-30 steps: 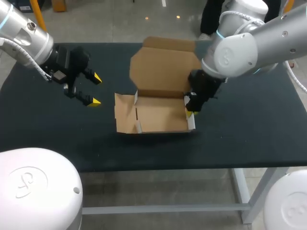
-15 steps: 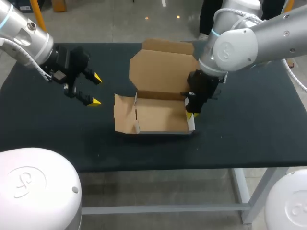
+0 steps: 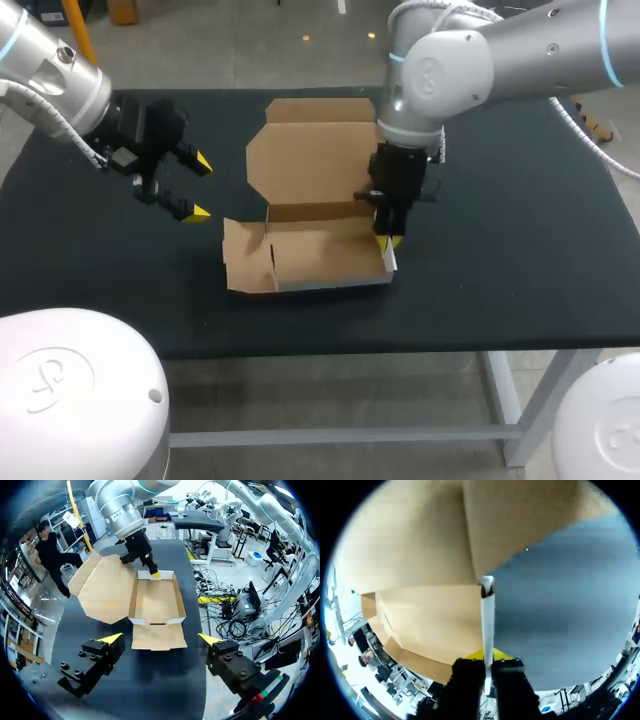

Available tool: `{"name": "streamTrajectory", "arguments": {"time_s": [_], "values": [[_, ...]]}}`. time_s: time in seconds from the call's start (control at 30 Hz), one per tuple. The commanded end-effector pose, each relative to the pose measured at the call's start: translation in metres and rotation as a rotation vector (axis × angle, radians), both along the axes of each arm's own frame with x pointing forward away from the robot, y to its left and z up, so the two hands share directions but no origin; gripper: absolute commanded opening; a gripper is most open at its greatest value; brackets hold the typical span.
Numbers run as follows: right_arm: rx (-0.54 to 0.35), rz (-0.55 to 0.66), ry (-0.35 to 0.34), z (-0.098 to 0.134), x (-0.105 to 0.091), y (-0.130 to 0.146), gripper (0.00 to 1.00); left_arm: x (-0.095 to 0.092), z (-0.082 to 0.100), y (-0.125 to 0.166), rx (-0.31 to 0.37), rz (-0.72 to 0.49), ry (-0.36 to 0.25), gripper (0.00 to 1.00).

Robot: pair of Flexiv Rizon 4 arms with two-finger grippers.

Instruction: Assemble the packaging by folding the flat box into shape, placing the metal phone stand inside, and closing the box properly

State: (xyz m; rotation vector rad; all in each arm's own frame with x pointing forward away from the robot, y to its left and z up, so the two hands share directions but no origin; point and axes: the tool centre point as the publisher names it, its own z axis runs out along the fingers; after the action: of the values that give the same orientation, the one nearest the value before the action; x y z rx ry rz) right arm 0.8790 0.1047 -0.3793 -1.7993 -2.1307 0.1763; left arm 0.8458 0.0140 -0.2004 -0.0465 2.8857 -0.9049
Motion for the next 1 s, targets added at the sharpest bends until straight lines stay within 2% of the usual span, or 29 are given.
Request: {"name": "streamTrajectory", "arguments": {"time_s": [0.03, 0.77, 1.0], "values": [[-0.023, 0.019, 0.064, -0.010, 0.001, 0.006, 0.00, -0.001, 0.001, 0.000, 0.005, 0.000, 0.002, 1.00], [-0.051, -0.008, 0.144, -0.032, -0.003, 0.001, 0.00, -0.001, 0.001, 0.000, 0.005, 0.000, 0.002, 1.00], [-0.093, -0.014, 0.163, -0.032, -0.003, 0.000, 0.00, -0.001, 0.001, 0.000, 0.005, 0.000, 0.002, 1.00]]}}
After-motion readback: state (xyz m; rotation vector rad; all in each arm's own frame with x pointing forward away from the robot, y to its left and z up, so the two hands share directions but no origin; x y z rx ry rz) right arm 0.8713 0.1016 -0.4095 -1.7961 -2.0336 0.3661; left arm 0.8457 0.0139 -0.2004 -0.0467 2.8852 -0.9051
